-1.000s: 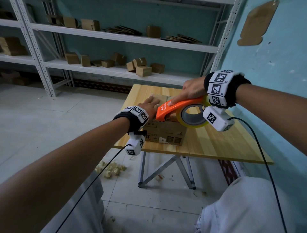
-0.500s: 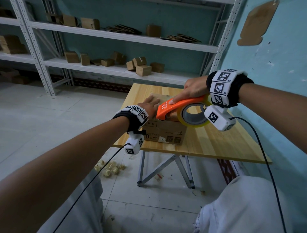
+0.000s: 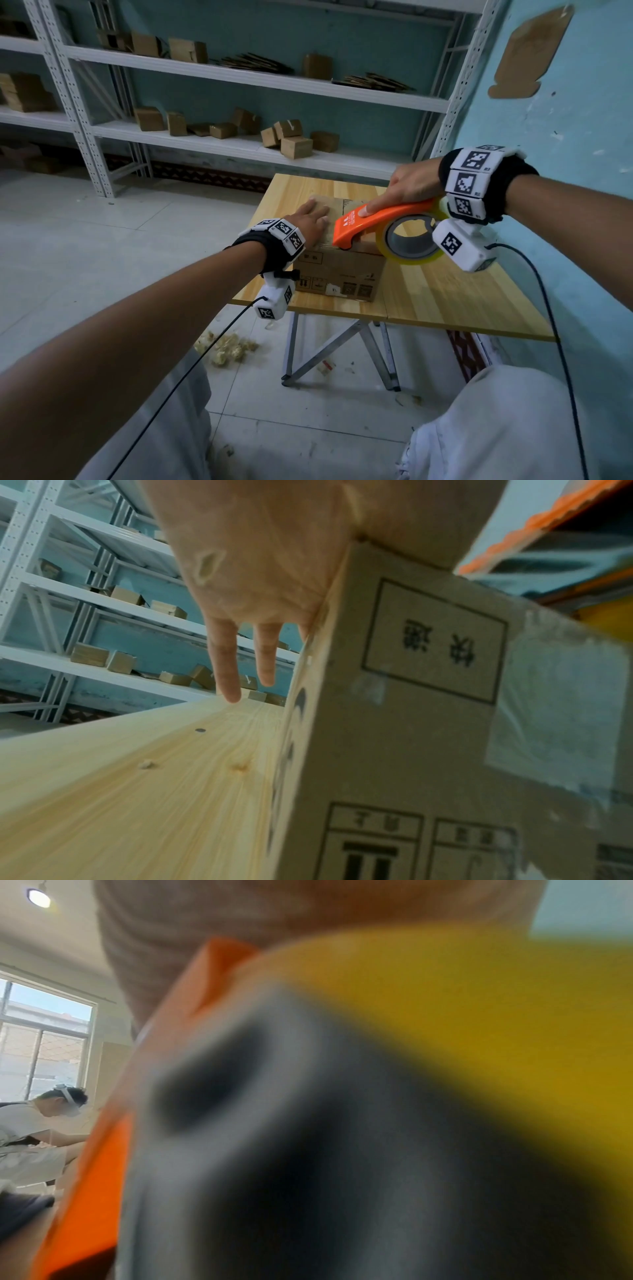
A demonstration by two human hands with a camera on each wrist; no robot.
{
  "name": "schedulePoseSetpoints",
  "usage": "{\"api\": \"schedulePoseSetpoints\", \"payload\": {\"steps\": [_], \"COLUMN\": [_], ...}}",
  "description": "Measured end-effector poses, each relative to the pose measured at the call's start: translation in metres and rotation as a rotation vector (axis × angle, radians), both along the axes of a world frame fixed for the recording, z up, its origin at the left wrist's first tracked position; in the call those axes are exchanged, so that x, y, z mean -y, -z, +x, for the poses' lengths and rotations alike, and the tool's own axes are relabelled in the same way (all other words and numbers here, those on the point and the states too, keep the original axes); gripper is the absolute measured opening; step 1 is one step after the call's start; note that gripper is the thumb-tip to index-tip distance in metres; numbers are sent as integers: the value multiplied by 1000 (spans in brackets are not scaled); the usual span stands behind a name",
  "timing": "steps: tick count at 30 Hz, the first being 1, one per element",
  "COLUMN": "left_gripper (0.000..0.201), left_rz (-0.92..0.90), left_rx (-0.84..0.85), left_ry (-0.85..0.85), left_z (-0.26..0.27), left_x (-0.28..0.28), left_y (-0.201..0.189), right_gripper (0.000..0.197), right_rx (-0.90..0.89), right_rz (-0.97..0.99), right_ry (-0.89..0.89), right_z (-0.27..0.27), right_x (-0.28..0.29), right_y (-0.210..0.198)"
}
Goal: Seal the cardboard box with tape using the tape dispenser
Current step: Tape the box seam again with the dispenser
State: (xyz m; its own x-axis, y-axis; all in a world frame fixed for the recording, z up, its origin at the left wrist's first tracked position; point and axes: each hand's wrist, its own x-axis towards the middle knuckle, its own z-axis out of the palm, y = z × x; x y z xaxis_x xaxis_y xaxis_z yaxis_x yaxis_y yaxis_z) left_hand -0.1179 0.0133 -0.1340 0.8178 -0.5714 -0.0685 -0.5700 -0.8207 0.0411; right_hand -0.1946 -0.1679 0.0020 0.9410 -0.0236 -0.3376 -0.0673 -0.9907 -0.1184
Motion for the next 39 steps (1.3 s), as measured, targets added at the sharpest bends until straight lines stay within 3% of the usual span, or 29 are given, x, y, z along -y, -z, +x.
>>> {"api": "schedulePoseSetpoints", "payload": {"steps": [11,29,32,36,39], "left_gripper": [49,51,50,50,54], "left_rz": [-186,-298,-209,83,187], "left_rx": [-76,-191,-110,56,179], "left_ry": [-90,-203,-183,33,82], "left_z": [-6,-11,-18,-30,-31], "left_x": [6,9,15,27,23], "left_y": [-2,-23,-27,-15,-6], "right_gripper": [58,55,58,56,55], "right_rx": [7,12,8,4,15], "right_rz": [-32,-46,-30,-29,-39], "right_ry": [7,15,20,17,11], "right_z": [-7,-7,-8,-10,-9], "right_x": [12,6,7,7,6], "right_y": [10,11,12,12,12]}}
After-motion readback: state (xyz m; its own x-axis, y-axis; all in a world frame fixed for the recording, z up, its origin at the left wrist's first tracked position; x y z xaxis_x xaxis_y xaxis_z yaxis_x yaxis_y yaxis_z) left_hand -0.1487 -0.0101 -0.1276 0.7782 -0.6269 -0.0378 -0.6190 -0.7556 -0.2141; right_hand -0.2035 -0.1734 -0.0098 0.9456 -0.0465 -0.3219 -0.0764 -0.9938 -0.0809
